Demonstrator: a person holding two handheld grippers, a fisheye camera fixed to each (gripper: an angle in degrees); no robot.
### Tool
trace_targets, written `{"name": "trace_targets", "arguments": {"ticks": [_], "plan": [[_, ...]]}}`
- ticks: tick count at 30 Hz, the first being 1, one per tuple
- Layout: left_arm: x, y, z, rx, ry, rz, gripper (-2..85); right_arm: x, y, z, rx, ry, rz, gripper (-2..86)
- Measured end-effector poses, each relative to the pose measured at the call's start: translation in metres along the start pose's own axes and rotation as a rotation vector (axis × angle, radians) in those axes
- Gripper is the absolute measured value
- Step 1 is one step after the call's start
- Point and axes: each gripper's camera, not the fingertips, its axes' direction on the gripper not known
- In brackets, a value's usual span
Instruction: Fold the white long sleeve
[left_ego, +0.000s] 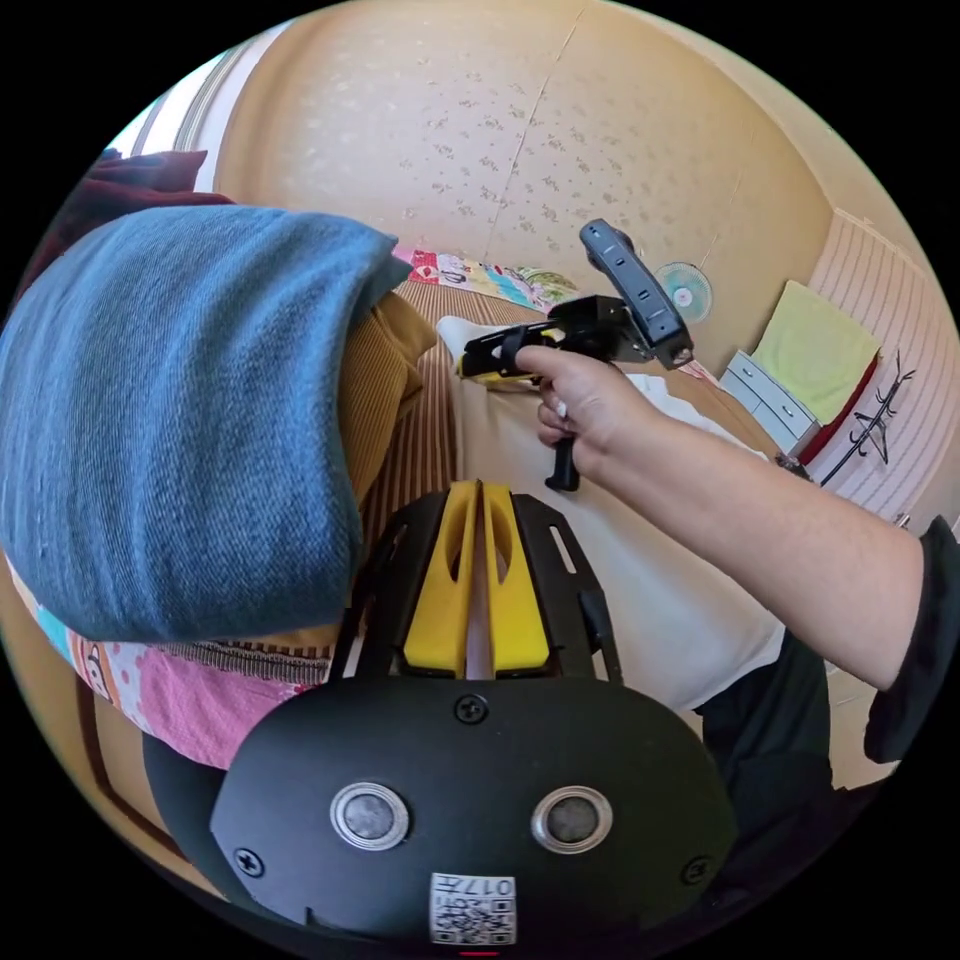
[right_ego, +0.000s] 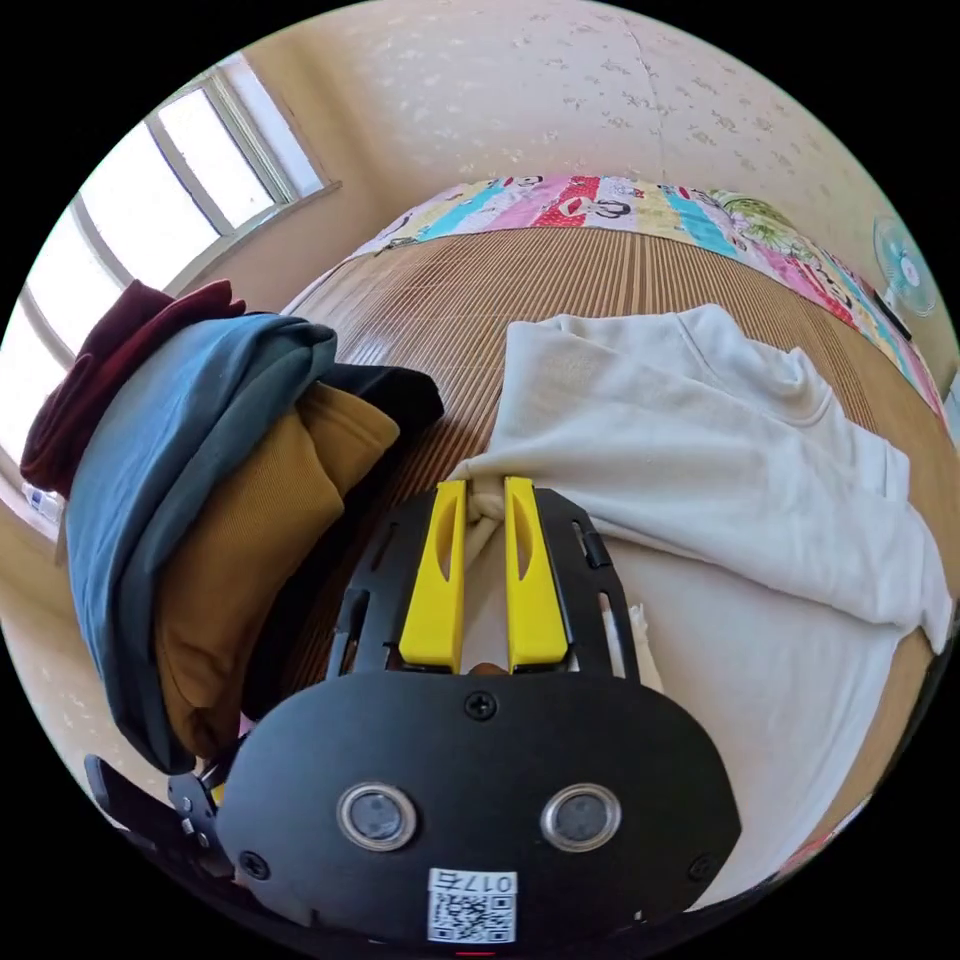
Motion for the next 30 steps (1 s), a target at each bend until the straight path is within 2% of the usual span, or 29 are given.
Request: {"name": "trace_targets", "arguments": {"ticks": [2, 6, 8, 11, 14, 16, 18, 22, 26, 30], "plan": [[0.003, -0.001, 0.0, -0.001, 0.019, 0.01, -1.0, 0.013, -0.001, -0.007, 0.004, -0.046, 0.0, 6.5], [0.011, 0.001, 0.002, -0.008, 0.03, 0.034, -1.0, 0.079, 0.002, -0.058, -0.04, -0.284, 0.031, 5.3], [0.015, 0.001, 0.005, -0.021, 0.029, 0.037, -1.0, 0.116, 0.02, -0.091, 0.009, -0.288, 0.055, 4.8], [0.018, 0.002, 0.01, -0.034, 0.035, 0.031, -1.0, 0.213, 0.055, -0.144, 0.057, -0.259, 0.208, 5.0], [0.021, 0.004, 0.014, -0.041, 0.037, 0.02, -1.0, 0.346, 0.098, -0.2, 0.154, -0.28, 0.464, 6.3], [0.025, 0.005, 0.014, -0.036, 0.029, 0.022, -1.0, 0.455, 0.136, -0.236, 0.23, -0.365, 0.672, 8.4], [0.031, 0.006, 0.015, -0.034, 0.017, 0.03, -1.0, 0.522, 0.164, -0.253, 0.274, -0.423, 0.818, 10.5], [0.044, 0.009, 0.017, -0.029, -0.011, 0.053, -1.0, 0.612, 0.211, -0.285, 0.49, -0.426, 1.053, 12.3], [0.055, 0.012, 0.019, -0.028, -0.032, 0.077, -1.0, 0.66, 0.219, -0.283, 0.519, -0.358, 1.235, 13.7], [0.062, 0.013, 0.021, -0.032, -0.042, 0.093, -1.0, 0.703, 0.217, -0.27, 0.617, -0.4, 1.332, 13.5]]}}
